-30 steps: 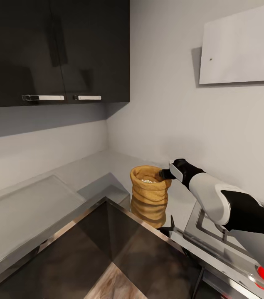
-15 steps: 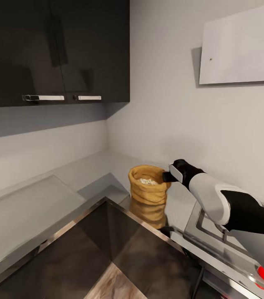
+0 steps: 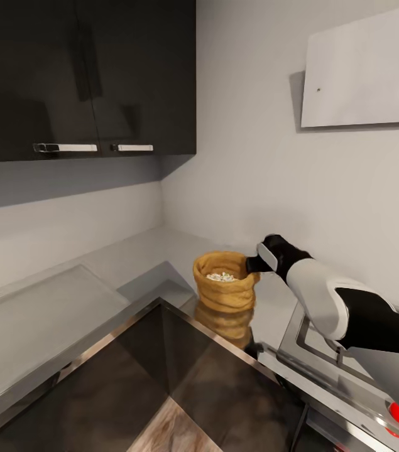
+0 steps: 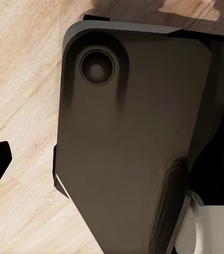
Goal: In the kitchen, take the popcorn bag from the countertop, put it into the microwave, and heat it until the popcorn is cooked so the cooked popcorn ends up inside the bag.
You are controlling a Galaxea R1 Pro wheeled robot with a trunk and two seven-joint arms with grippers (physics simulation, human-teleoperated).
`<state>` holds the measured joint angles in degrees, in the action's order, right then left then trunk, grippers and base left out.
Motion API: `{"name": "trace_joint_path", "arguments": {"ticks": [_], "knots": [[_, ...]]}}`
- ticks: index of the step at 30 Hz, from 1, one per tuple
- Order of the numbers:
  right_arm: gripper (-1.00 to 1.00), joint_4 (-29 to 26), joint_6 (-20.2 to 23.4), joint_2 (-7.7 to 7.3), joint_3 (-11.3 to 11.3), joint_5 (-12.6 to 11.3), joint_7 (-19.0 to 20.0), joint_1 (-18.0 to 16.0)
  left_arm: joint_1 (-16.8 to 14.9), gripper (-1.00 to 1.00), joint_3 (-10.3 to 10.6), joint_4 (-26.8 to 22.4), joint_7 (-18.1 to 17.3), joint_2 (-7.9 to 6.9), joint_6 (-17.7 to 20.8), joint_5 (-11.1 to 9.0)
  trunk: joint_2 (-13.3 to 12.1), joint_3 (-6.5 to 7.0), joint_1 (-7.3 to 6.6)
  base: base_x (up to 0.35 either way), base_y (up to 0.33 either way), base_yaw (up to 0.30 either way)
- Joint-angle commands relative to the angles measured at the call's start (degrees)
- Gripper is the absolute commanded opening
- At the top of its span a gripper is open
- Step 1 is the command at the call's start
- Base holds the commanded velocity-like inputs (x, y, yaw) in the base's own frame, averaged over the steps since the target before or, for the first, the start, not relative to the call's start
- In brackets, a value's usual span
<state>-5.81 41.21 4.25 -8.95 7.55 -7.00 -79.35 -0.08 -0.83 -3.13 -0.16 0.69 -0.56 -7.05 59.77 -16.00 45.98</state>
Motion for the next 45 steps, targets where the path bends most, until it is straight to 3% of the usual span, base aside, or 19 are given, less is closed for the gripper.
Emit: {"name": "trace_joint_path", "arguments": {"ticks": [1, 6, 13, 17, 23, 45], "knots": [[-1.00, -1.89, 2.00, 0.05, -0.63, 0.45, -0.09, -0.02, -0.01, 1.00, -0.04, -0.03, -0.02, 0.01, -0.06, -0.51, 0.04, -0.07, 0.01, 0.000, 0.000, 0.000], [-1.00, -10.90, 9.07, 0.13, -0.58, 0.36, 0.11, -0.02, -0.01, 1.00, -0.04, -0.03, -0.01, 0.01, -0.06, -0.51, 0.04, -0.07, 0.01, 0.000, 0.000, 0.000], [-1.00, -11.86, 12.33, 0.14, -0.79, 0.28, 0.27, -0.02, -0.01, 1.00, -0.04, -0.03, -0.02, 0.01, -0.06, -0.51, 0.04, -0.07, 0.01, 0.000, 0.000, 0.000], [-1.00, -11.88, 12.72, 0.12, -0.84, 0.23, 0.32, -0.02, -0.01, 1.00, -0.04, -0.03, -0.02, 0.01, -0.06, -0.48, 0.04, -0.07, 0.01, 0.000, 0.000, 0.000], [-1.00, -12.67, 13.54, 0.01, -4.28, 0.27, 0.37, -0.02, -0.01, 1.00, 0.04, -0.03, -0.02, 0.01, -0.13, -0.42, 0.04, -0.07, 0.01, -0.006, 0.000, 0.000], [-1.00, -13.61, 13.58, -0.03, -4.41, 0.25, 0.50, -0.02, -0.01, 1.00, -0.22, -0.03, 0.51, 0.27, -0.23, -0.48, 0.04, -0.07, 0.01, -0.328, 0.000, 0.000]]}}
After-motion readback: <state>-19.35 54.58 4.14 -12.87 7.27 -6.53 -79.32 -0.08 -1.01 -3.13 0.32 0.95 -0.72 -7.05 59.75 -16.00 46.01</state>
